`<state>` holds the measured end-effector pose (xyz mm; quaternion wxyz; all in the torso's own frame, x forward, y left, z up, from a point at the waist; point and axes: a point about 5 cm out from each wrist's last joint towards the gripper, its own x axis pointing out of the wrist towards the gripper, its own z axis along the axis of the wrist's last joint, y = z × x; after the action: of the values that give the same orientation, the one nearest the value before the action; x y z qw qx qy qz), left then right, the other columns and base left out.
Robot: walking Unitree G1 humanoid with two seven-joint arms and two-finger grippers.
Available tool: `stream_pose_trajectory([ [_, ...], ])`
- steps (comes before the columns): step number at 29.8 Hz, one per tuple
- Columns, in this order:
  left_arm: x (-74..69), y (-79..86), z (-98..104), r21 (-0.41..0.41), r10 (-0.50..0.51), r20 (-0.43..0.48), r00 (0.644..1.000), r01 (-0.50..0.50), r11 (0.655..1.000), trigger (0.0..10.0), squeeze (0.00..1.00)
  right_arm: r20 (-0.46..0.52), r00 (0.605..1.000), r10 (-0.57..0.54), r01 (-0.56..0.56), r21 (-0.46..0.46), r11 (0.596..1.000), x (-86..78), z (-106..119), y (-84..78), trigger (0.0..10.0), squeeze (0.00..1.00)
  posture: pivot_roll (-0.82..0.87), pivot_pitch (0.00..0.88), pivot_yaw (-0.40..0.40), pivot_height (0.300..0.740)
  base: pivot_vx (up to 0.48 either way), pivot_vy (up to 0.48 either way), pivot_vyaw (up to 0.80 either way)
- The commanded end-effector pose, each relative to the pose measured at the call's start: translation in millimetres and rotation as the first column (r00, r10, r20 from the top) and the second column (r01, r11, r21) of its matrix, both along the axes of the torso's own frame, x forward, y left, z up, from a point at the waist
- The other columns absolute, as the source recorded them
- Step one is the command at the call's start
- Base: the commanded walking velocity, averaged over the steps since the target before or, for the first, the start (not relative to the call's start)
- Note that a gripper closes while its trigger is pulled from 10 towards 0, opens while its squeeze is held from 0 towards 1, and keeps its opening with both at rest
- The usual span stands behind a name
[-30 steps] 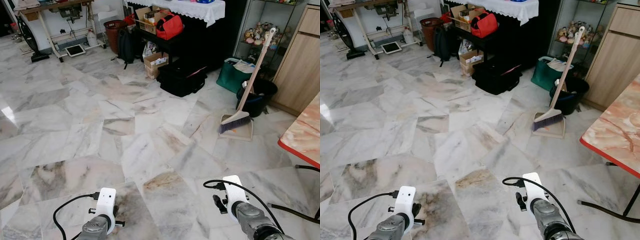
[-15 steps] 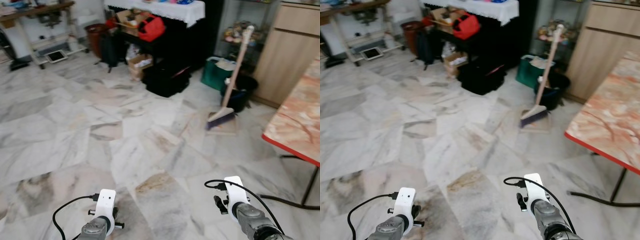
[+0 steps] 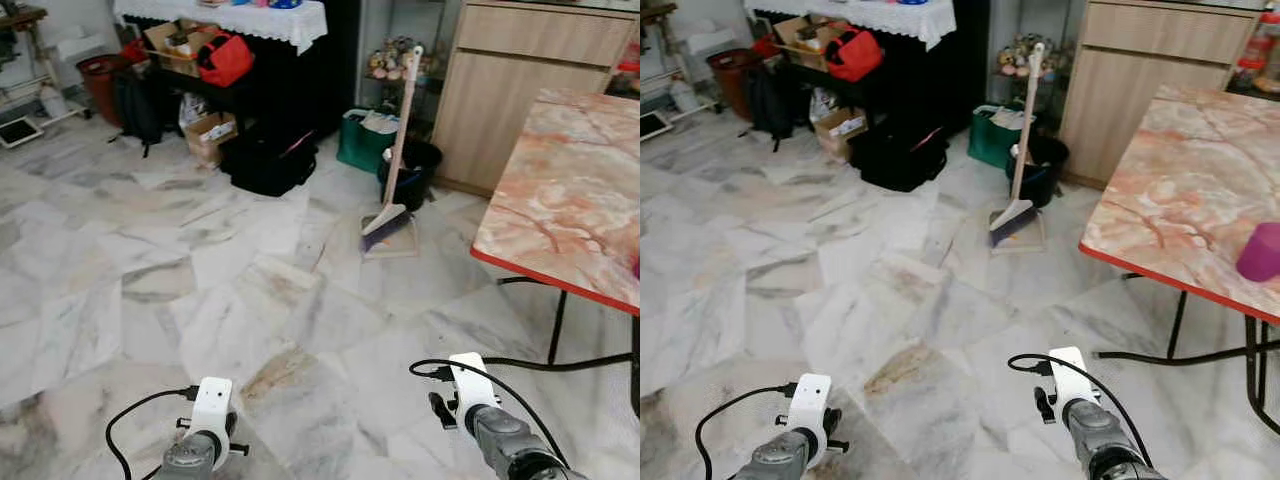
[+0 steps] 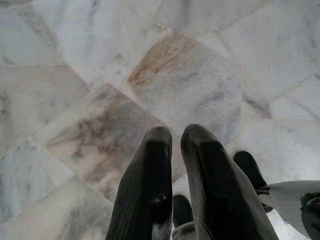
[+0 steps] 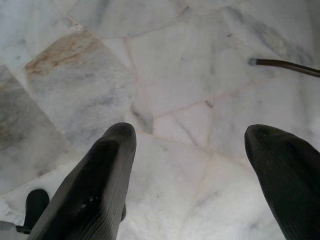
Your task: Setting the table
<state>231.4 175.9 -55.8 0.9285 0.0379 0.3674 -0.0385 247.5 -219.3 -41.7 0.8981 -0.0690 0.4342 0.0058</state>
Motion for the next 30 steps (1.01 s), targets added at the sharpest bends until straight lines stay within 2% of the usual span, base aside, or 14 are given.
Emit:
stream_pose_trajectory([
  [1,0.1,2.4,0.0,0.015,-0.011,-0.008,1.000,0.011,1.000,10.0,0.00,0.000,1.000,-0.002,0.002,-0.004,1.000,2.3,1.7,-0.4,10.0,0.00,-0.07,0.012,0.038,0.740,0.000,0.000,-0.78],
  [26,-0.5,3.4,-0.2,0.016,-0.014,-0.009,1.000,0.015,1.000,10.0,0.00,-0.003,1.000,-0.003,0.004,0.009,1.000,1.6,0.8,1.3,10.0,0.00,-0.06,0.005,0.039,0.740,0.000,0.000,-0.78],
  [30,-1.1,3.2,-0.6,0.015,-0.015,-0.011,1.000,0.016,1.000,10.0,0.00,0.005,1.000,-0.004,0.004,0.019,1.000,1.4,0.7,1.8,10.0,0.00,-0.06,0.000,0.040,0.740,0.000,0.000,0.00],
])
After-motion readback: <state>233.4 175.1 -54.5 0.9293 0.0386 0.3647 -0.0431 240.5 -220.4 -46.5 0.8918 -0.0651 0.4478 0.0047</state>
